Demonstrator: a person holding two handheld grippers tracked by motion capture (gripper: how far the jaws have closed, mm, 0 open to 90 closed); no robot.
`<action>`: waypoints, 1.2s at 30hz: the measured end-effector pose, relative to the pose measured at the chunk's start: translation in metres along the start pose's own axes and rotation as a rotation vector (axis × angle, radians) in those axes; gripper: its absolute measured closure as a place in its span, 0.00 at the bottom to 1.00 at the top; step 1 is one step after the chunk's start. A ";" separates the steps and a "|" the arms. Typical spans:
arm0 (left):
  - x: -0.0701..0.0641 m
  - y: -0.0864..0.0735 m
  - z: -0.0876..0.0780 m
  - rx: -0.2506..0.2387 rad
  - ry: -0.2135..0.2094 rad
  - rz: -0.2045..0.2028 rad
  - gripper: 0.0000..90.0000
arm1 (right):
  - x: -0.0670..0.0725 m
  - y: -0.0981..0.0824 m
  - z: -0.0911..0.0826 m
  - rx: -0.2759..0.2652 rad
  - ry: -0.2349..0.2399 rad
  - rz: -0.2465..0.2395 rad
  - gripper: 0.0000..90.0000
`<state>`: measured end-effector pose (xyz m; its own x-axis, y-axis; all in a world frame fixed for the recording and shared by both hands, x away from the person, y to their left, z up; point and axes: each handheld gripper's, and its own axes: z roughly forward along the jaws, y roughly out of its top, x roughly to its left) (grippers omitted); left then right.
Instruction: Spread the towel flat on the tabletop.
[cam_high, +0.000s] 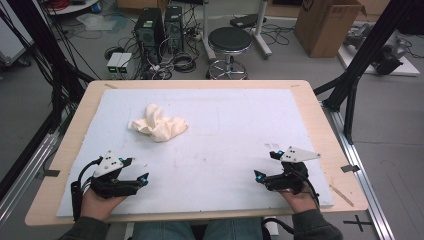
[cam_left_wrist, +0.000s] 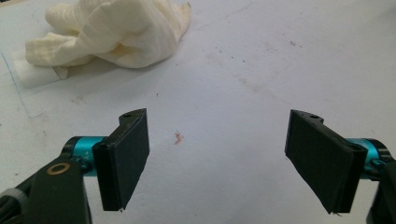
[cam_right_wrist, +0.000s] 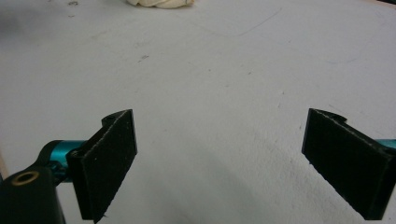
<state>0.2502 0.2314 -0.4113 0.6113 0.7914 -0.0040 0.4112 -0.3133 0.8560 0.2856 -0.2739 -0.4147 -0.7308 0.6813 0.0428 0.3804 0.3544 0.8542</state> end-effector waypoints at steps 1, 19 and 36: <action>0.000 0.000 0.000 0.002 0.000 0.001 0.25 | 0.000 0.000 0.000 0.000 0.000 0.000 0.11; -0.001 -0.001 -0.001 -0.001 -0.003 0.008 0.25 | 0.002 0.001 -0.001 -0.009 0.000 -0.003 0.11; -0.002 0.004 0.000 -0.013 -0.012 0.006 0.25 | 0.002 0.005 0.002 -0.023 0.005 -0.004 0.11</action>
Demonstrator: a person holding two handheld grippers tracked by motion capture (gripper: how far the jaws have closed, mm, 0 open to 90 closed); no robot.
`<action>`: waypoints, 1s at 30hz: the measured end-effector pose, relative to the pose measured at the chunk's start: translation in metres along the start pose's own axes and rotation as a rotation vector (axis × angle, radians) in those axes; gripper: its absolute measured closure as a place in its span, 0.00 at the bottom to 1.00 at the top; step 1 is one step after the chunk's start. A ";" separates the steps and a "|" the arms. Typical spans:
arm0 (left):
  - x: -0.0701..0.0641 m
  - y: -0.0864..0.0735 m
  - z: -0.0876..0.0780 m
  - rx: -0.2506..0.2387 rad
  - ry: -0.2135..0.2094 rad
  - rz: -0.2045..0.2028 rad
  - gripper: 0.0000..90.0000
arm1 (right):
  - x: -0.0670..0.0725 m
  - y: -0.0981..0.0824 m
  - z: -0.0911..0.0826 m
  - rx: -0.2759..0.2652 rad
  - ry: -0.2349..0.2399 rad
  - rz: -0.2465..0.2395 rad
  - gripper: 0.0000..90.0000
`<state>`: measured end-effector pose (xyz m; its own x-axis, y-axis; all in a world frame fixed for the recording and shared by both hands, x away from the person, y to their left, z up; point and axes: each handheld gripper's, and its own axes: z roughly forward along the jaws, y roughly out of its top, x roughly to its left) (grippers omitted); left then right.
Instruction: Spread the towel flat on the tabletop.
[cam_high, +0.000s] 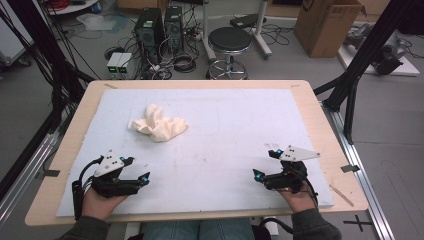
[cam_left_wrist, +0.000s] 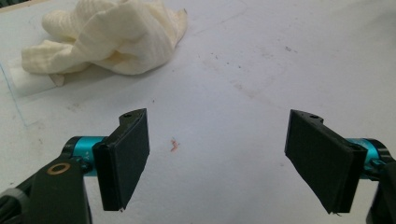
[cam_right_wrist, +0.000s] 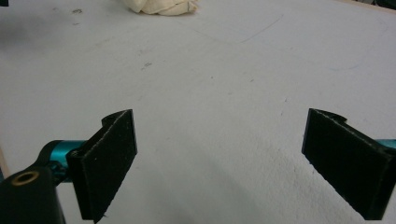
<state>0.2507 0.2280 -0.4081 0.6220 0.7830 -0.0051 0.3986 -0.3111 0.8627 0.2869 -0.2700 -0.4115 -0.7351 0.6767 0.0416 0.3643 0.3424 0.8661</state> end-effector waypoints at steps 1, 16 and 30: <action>-0.002 0.002 0.000 -0.001 -0.008 0.005 0.25 | 0.000 0.000 0.000 0.002 0.003 -0.002 0.11; 0.010 0.031 -0.001 -0.030 -0.008 -0.011 0.27 | -0.003 0.003 -0.003 -0.010 0.000 0.007 0.11; 0.045 0.070 0.050 0.010 0.099 -0.086 0.31 | -0.005 0.006 0.000 -0.026 0.025 -0.002 0.11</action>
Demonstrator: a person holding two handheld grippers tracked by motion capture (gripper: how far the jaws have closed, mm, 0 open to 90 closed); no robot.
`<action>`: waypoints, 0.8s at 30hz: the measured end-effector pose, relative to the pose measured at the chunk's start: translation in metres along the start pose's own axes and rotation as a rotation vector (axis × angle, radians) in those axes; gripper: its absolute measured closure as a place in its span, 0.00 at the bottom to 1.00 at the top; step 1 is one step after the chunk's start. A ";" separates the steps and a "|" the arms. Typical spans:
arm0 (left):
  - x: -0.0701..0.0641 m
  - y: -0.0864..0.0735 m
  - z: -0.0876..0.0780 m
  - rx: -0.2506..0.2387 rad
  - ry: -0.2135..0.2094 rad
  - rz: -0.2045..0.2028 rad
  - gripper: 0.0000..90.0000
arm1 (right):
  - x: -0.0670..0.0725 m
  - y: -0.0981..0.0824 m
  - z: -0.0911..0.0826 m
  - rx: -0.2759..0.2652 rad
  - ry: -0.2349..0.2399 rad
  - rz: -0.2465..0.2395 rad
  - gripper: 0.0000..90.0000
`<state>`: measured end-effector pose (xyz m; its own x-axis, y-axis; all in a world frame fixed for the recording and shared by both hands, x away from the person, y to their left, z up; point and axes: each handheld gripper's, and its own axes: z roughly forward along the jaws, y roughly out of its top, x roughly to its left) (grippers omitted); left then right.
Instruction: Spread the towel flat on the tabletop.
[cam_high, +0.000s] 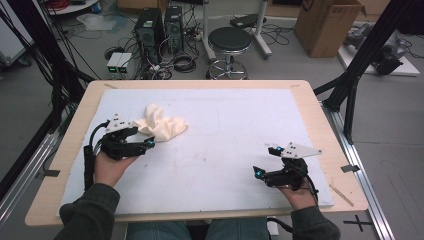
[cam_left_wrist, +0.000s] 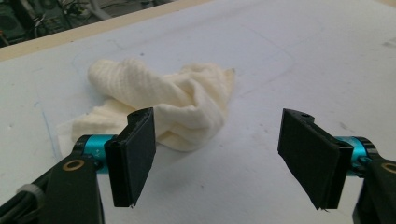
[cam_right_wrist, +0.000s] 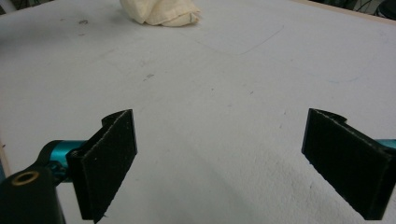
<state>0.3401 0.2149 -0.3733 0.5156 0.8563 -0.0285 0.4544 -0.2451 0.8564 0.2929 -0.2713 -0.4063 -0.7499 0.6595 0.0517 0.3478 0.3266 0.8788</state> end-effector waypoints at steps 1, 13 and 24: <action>0.001 0.000 0.004 0.004 0.006 -0.007 0.32 | 0.000 0.000 0.001 0.000 0.003 0.002 0.11; 0.025 -0.004 0.067 0.069 0.059 -0.101 0.40 | 0.000 0.002 0.007 0.001 0.032 -0.010 0.11; 0.024 -0.002 0.106 0.144 0.102 -0.104 0.61 | -0.002 0.002 0.009 -0.008 0.051 -0.010 0.11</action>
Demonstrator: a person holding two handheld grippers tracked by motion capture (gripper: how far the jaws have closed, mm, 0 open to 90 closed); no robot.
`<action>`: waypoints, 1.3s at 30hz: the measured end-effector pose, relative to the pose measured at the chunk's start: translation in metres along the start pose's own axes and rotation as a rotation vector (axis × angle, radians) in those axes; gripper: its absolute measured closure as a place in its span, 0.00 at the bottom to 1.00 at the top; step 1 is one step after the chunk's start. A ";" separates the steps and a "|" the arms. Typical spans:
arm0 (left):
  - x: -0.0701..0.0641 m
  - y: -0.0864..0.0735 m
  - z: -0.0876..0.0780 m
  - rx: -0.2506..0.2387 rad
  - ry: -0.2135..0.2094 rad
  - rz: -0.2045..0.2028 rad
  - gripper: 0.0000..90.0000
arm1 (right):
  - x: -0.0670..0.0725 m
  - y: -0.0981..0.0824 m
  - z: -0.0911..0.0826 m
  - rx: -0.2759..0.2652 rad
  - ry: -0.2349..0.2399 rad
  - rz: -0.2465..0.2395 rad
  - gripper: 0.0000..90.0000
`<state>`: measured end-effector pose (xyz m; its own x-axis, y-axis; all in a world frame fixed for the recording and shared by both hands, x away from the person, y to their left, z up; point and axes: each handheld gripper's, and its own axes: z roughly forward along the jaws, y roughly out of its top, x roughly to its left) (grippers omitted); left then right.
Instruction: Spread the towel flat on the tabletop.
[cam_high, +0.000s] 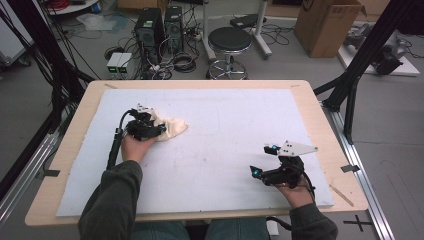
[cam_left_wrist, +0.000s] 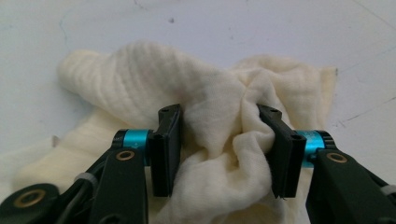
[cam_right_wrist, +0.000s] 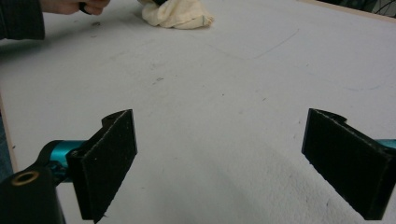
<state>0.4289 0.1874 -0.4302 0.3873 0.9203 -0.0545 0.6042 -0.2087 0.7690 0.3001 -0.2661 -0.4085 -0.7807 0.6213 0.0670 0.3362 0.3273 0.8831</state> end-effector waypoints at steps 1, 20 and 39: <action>0.000 -0.001 0.002 0.003 0.005 0.000 0.61 | 0.000 0.000 0.000 0.000 0.000 0.000 0.11; 0.000 0.006 -0.016 -0.039 -0.014 -0.029 0.89 | 0.001 -0.001 0.003 0.007 0.018 -0.004 0.11; -0.050 0.031 -0.076 -0.108 -0.211 0.139 0.89 | 0.003 -0.003 0.002 0.010 -0.002 -0.002 0.11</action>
<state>0.3758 0.1599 -0.3554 0.6051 0.7933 -0.0664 0.4612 -0.2814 0.8415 0.2980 -0.2634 -0.4120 -0.7803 0.6221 0.0638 0.3395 0.3358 0.8786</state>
